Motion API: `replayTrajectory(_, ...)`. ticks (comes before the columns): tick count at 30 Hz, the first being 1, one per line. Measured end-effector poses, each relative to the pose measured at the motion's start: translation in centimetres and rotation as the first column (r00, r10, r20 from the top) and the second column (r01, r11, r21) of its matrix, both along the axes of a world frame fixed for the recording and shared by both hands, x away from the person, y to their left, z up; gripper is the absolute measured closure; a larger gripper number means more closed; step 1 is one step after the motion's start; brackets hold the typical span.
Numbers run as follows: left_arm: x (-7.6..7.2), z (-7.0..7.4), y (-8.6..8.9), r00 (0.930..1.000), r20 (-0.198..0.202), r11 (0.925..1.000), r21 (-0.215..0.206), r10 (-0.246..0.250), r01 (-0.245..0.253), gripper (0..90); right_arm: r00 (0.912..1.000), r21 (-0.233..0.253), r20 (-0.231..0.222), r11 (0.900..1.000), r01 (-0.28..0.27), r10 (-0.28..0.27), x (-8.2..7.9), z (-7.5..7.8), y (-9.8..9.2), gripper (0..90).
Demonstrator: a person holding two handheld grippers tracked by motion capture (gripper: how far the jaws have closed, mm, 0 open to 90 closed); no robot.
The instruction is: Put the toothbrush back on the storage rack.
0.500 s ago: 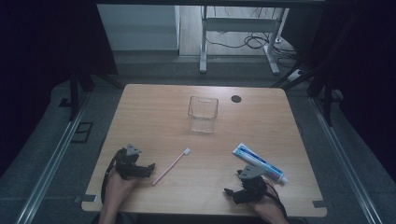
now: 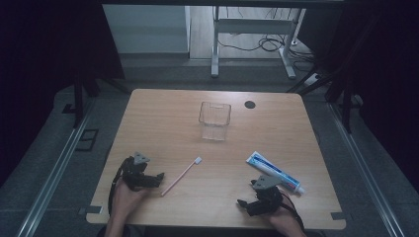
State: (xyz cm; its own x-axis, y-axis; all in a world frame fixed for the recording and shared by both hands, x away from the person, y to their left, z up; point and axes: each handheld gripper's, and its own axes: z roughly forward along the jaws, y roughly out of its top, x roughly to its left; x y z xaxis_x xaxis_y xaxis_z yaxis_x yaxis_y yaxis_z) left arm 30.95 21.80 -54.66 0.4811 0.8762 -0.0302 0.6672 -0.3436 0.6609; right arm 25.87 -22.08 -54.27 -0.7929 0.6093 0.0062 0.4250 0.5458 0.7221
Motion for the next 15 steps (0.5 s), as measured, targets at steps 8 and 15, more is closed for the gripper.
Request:
replayTrajectory(8,-0.1,0.06,0.03,1.0,0.005,1.0,0.002,0.004,-0.004,1.4,1.0,0.0,0.0,1.0,0.0,0.0,0.01,0.0,-0.01,11.7)
replayTrajectory(15,-0.3,0.53,0.11,0.9999,0.007,1.0,0.003,-0.007,0.007,16.4,1.0,0.0,0.0,1.0,0.0,0.0,0.01,0.0,-0.01,11.7)
